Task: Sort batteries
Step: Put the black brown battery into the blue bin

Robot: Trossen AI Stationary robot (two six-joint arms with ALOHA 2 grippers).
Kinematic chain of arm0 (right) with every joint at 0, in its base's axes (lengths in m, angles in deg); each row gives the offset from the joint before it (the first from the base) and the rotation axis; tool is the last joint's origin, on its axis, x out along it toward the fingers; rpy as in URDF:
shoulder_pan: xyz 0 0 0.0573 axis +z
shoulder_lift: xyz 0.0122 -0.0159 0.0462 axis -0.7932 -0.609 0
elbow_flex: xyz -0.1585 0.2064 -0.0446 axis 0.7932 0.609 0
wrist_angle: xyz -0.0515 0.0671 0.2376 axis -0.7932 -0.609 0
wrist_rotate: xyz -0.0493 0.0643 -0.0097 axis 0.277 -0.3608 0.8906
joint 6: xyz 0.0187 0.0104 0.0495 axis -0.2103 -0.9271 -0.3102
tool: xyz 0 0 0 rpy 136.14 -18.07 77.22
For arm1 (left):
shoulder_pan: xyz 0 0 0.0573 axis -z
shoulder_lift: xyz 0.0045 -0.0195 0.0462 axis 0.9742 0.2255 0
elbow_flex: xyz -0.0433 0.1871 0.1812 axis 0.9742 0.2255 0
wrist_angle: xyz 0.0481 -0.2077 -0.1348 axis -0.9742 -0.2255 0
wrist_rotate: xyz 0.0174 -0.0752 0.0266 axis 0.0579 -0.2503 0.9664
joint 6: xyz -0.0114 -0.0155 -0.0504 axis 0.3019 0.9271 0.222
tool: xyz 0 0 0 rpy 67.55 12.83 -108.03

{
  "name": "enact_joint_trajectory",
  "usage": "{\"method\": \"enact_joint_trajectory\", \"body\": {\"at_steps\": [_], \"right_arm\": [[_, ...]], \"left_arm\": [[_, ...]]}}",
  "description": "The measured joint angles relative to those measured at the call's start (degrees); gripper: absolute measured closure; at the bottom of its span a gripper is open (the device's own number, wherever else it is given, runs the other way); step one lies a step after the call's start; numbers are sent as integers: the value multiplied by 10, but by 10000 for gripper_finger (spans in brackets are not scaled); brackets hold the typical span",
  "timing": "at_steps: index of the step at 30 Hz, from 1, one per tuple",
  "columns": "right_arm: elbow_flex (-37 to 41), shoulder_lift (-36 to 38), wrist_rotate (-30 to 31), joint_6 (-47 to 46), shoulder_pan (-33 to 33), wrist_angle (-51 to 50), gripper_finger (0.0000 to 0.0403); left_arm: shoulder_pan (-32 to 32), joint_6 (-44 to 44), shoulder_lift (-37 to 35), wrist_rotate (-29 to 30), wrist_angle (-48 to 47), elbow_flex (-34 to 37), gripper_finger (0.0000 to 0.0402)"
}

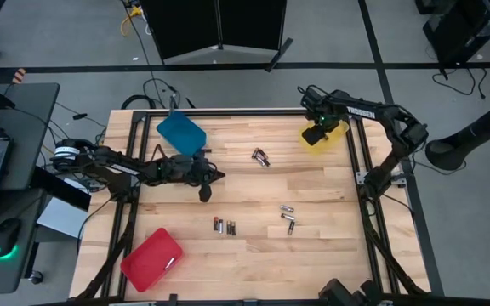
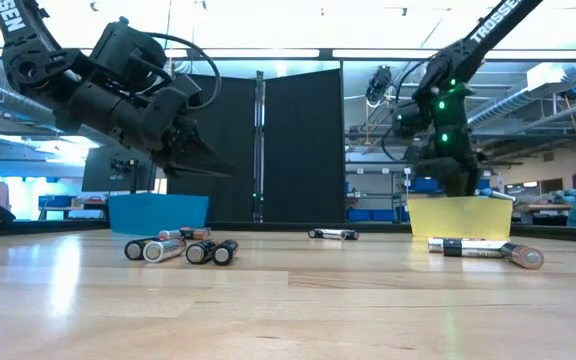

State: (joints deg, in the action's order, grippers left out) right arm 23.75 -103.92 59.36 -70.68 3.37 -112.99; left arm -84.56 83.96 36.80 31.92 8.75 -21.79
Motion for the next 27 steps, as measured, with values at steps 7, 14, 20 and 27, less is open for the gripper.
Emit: {"method": "enact_joint_trajectory", "body": {"at_steps": [7,14,20,27], "right_arm": [[0,93,7,0,48,-22,256],[4,181,-1,0,112,15,332],[76,227,-54,14,160,158,392],[131,261,-75,-1,201,258,386]], "left_arm": [[0,-11,0,-5,-21,-2,385],[-14,-26,0,-32,-125,-56,385],[-31,-57,0,-42,-189,-108,385],[-53,-55,0,-94,-219,-141,385]]}}
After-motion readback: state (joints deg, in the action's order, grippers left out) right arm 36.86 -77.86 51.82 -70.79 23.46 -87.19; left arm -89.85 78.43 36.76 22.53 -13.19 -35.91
